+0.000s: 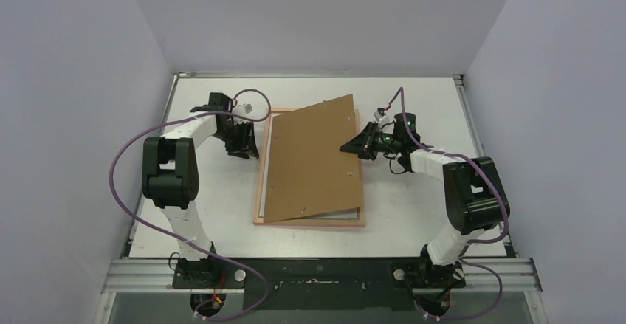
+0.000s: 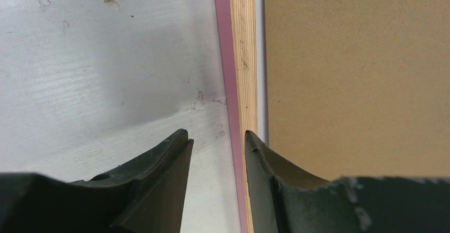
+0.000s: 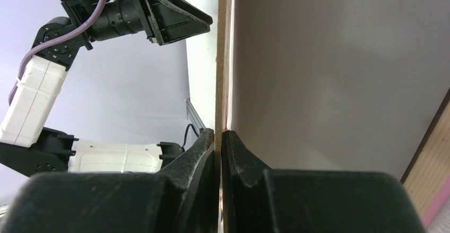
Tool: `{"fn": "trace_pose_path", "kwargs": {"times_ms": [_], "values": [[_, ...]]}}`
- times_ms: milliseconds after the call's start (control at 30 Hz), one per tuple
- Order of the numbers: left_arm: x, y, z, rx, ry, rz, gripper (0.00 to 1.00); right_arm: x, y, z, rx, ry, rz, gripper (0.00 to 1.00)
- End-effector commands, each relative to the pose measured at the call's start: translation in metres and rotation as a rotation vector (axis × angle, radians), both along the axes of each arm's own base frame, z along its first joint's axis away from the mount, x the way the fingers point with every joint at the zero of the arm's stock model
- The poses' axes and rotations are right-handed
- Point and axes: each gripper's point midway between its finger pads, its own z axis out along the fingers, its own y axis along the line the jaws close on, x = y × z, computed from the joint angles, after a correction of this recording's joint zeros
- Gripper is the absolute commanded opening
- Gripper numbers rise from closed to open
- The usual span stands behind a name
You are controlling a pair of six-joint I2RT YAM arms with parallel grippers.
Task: Put the photo into the frame
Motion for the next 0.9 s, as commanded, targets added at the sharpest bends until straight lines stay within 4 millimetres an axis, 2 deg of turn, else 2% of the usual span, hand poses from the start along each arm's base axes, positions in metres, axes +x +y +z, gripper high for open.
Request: {"fn": "trace_pose_path", "kwargs": {"times_ms": [0,200,567,867], "values": [[0.005,-0.002,0.006,-0.008,-0.040,-0.014,0.40,0.009,0.006,0.025,0.054,-0.130,0.020,0.05],[0.001,-0.002,0.001,-0.006,-0.030,-0.019,0.39,0.013,0.007,0.027,0.069,-0.138,0.014,0.05],[-0.001,-0.004,-0.003,-0.011,-0.024,-0.024,0.38,0.012,0.008,0.014,0.060,-0.122,0.021,0.05],[-0.001,-0.005,-0.006,0.000,-0.022,-0.027,0.34,0.017,0.010,0.009,-0.014,-0.160,0.063,0.05]]}}
